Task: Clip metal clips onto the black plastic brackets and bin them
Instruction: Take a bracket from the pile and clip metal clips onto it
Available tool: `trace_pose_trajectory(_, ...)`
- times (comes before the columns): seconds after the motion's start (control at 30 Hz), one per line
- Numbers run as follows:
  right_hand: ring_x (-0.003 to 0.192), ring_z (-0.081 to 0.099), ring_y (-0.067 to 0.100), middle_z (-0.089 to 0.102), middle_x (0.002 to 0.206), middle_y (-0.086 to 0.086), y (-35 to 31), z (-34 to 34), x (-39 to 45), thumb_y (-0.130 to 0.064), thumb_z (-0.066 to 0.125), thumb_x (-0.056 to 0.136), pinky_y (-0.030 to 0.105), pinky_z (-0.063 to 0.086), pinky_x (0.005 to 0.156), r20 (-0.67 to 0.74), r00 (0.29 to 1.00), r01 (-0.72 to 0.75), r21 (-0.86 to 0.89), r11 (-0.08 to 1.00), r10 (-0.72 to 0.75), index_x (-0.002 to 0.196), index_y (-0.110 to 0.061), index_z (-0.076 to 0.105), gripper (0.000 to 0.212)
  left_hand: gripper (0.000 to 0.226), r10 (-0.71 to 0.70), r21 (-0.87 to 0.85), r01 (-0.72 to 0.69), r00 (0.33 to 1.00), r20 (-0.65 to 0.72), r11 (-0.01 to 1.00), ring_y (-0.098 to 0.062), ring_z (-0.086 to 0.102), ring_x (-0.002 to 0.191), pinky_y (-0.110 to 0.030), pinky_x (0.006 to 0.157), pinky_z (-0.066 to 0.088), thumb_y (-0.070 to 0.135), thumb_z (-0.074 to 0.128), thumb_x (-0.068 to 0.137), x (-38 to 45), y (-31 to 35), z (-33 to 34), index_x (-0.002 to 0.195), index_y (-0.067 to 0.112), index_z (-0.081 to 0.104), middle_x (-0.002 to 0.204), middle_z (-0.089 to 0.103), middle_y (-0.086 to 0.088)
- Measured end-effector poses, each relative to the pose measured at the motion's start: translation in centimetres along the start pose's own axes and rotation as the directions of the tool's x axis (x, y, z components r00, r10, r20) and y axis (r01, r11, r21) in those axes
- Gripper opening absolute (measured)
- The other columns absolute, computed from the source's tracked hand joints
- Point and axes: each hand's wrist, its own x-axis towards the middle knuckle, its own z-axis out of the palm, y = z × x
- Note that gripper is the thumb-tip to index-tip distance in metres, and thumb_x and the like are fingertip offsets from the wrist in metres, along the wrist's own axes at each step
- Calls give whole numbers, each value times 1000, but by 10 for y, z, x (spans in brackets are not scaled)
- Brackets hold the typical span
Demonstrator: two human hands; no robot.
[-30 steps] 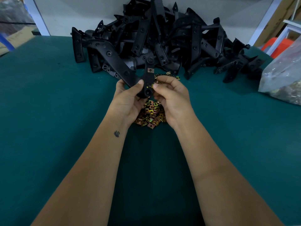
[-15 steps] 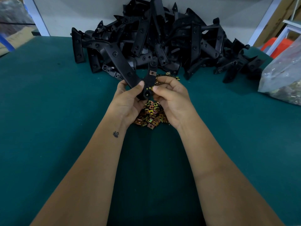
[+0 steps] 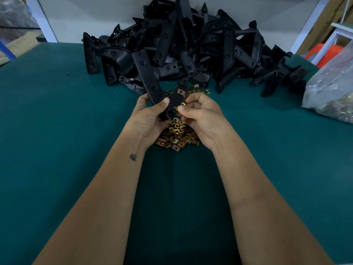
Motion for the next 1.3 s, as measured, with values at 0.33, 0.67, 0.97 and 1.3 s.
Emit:
trace_pose_trajectory(0.33,57,54,10,53,66,3,-6,-2,-1,12,62,86,20,49,57,37,999,-4,46,999,2,86,-12,49,28,22,26,-1,-26,998,55,1000,-15,68,80,-24,62,55,0,58,94,-2,0,2,107,15,49,99,67,-6)
trace_pose_trajectory(0.67,60,56,7,57,65,-2,0,7,3,12,61,87,20,48,59,-51,999,30,187,982,-20,92,-12,52,26,24,99,20,-99,995,1,995,-13,67,76,-27,62,56,3,61,94,-1,-3,7,104,19,46,95,67,-3)
trace_pose_trajectory(0.97,55,50,9,51,61,-1,-8,-5,1,13,62,85,21,46,58,54,999,-8,43,999,6,99,-11,50,30,20,-14,83,8,998,66,996,-11,60,71,-20,50,49,7,61,94,-3,0,3,102,21,48,98,64,-4)
trace_pose_trajectory(1.3,75,61,14,67,89,7,-3,15,1,-7,72,86,23,51,67,-121,992,-15,199,980,40,98,-7,65,14,40,124,-167,-110,989,81,980,-17,72,91,-27,74,58,8,68,79,0,-6,7,116,8,55,101,72,-7)
